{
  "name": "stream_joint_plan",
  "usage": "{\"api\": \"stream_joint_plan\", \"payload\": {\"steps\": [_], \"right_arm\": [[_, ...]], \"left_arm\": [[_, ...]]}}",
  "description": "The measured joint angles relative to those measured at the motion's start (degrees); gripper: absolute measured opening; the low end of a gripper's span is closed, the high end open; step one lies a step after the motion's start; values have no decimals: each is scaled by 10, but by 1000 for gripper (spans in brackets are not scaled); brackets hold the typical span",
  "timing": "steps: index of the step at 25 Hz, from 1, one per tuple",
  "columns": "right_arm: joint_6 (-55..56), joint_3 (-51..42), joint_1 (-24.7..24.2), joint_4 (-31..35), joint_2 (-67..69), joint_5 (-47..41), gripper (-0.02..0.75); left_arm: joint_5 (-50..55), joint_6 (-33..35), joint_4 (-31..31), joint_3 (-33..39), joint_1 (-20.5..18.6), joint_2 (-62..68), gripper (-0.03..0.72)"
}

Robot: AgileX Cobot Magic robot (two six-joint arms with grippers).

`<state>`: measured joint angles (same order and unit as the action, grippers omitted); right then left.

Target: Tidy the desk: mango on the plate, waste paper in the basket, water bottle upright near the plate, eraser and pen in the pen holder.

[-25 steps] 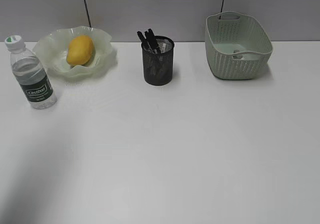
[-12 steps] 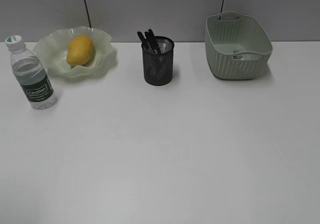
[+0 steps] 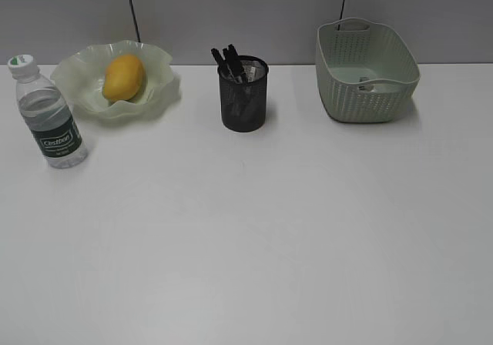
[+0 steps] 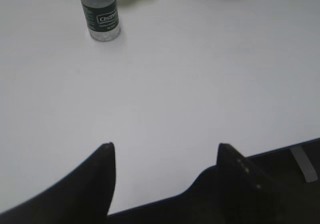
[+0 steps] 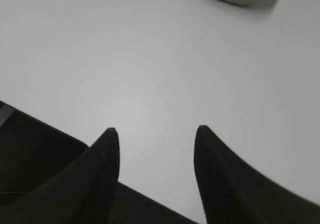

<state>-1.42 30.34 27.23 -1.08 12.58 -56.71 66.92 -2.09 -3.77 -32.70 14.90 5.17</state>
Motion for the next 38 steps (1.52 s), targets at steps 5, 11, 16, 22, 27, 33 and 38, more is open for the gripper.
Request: {"api": "stream_joint_plan", "payload": {"steps": [5,11,16,22,27,33,38], "right_arm": [[0,-5,0,-15,0,-13,473],[1,-14,0,-14,1,-27,613],[1,-14,0,-14,1,-27,609],[0,-14,0,-14,1,-28,585],[1,-14,0,-14,1,-28,583],[1,-14,-1,-14,1,-28,582],[1,-14,-60,-14,-2,-28,582]], "left_arm": [[-13,4,-2,4,0,0,496],[-29,42,-27,8,0,0,502],[-54,70,-46,24,0,0,502],[-54,72,-48,25,0,0,502],[-54,72,-48,25,0,0,482],[-54,72,-50,25,-7,0,447],[-55,72,-50,25,-61,-9,438]]}}
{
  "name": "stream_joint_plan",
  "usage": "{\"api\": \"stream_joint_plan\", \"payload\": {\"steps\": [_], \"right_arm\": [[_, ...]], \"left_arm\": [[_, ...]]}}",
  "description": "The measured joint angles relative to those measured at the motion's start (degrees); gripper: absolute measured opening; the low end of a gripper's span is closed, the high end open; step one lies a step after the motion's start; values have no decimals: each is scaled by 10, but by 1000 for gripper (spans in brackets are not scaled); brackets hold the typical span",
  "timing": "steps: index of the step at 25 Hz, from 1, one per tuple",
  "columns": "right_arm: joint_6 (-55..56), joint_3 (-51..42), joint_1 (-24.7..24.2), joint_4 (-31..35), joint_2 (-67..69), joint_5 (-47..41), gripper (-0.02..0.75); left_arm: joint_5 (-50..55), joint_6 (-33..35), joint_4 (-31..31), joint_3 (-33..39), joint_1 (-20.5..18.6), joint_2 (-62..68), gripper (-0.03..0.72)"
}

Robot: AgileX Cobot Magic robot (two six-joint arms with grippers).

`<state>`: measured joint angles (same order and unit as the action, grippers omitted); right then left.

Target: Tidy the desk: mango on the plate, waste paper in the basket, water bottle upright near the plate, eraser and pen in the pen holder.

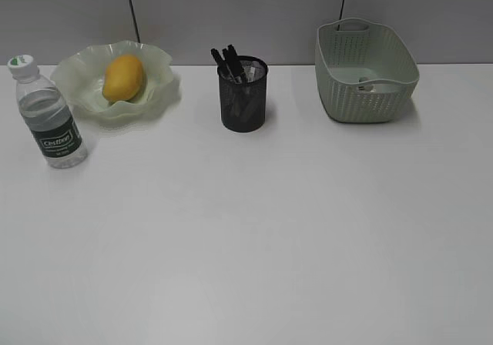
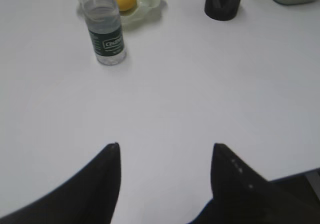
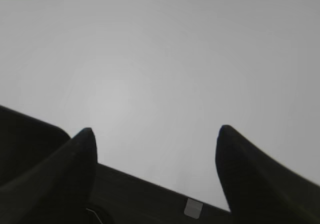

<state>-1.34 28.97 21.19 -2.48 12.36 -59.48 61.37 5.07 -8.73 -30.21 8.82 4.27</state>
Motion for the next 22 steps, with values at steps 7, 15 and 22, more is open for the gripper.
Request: {"api": "stream_joint_plan", "payload": {"steps": [7,15,22], "right_arm": [[-1,0,-120,0,-83,-1,582],[0,-1,-178,0,-128,-1,582],[0,-1,-178,1,-129,-1,582]], "left_arm": [[-1,0,0,0,-78,-45,430],[-1,0,0,0,-91,-47,424],[-1,0,0,0,-91,-47,421]]}}
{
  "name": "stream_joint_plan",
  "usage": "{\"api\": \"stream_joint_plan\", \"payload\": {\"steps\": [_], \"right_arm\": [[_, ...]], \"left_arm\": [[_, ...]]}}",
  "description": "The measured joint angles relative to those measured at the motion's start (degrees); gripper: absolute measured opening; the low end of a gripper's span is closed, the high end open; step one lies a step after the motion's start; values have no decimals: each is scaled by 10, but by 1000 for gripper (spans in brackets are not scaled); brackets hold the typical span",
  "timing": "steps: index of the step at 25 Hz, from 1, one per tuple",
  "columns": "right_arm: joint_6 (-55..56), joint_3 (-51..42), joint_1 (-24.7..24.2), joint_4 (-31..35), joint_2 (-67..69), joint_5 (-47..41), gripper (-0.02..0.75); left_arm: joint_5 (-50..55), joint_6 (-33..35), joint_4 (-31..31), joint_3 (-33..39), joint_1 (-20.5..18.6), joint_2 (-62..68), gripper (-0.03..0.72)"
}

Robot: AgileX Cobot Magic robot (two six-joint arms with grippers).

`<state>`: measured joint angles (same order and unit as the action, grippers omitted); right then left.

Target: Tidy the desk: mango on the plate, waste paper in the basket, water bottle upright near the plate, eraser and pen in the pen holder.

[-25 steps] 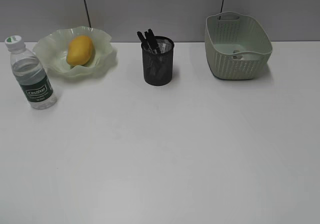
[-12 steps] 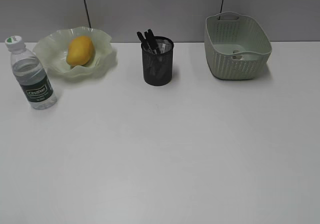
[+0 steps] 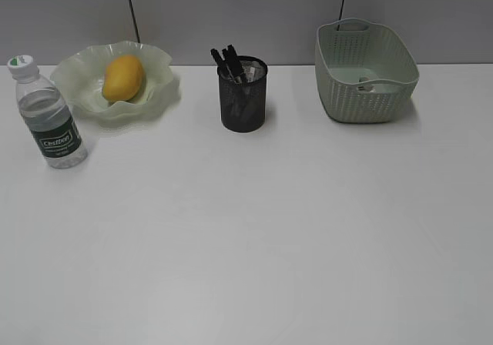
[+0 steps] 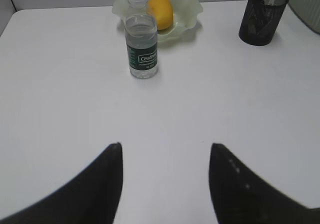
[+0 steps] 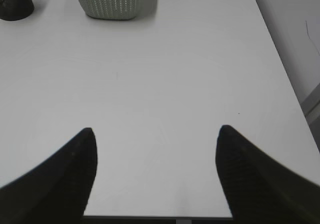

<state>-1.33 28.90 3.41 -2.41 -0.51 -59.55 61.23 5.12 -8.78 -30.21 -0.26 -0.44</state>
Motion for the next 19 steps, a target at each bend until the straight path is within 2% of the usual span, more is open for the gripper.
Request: {"api": "stream_joint_plan", "payload": {"steps": [19], "right_arm": [[0,0,0,0,0,0,582]], "left_arm": [[0,1,0,0,0,0,375]]}}
